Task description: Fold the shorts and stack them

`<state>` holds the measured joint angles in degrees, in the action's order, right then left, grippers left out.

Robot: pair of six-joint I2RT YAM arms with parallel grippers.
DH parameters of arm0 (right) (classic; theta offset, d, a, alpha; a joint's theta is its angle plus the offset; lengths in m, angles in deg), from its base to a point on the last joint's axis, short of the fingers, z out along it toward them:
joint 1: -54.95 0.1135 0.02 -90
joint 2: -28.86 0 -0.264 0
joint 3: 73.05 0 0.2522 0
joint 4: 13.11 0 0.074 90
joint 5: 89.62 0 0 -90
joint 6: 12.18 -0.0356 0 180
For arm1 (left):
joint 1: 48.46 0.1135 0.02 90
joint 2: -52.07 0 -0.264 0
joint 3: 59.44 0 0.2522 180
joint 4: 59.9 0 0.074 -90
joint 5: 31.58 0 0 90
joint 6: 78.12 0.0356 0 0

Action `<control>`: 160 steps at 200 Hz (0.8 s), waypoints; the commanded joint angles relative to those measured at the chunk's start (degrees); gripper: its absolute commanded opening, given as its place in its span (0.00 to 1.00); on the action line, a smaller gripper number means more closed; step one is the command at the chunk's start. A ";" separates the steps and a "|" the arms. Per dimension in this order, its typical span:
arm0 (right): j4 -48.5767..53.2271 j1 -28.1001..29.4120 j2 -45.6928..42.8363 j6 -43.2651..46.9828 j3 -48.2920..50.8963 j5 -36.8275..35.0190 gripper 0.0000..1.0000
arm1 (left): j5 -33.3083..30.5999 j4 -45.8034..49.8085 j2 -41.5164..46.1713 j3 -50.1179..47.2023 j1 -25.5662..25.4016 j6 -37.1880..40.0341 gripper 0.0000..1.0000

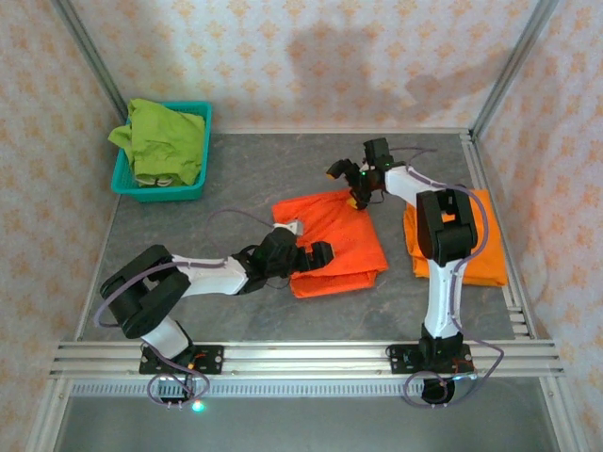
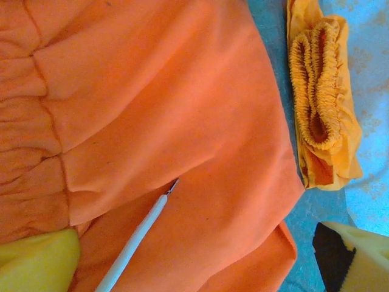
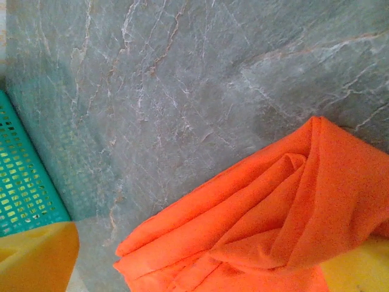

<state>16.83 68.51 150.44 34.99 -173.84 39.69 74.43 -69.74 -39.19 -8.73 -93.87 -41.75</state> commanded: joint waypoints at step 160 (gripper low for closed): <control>9.62 0.04 -46.84 26.53 31.61 -23.34 1.00 | 0.26 22.96 5.85 14.34 5.94 11.70 1.00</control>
<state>21.51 68.47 104.56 58.59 -145.20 17.77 73.54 -46.61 -28.42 3.40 -88.45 -31.24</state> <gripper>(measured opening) 0.995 0.998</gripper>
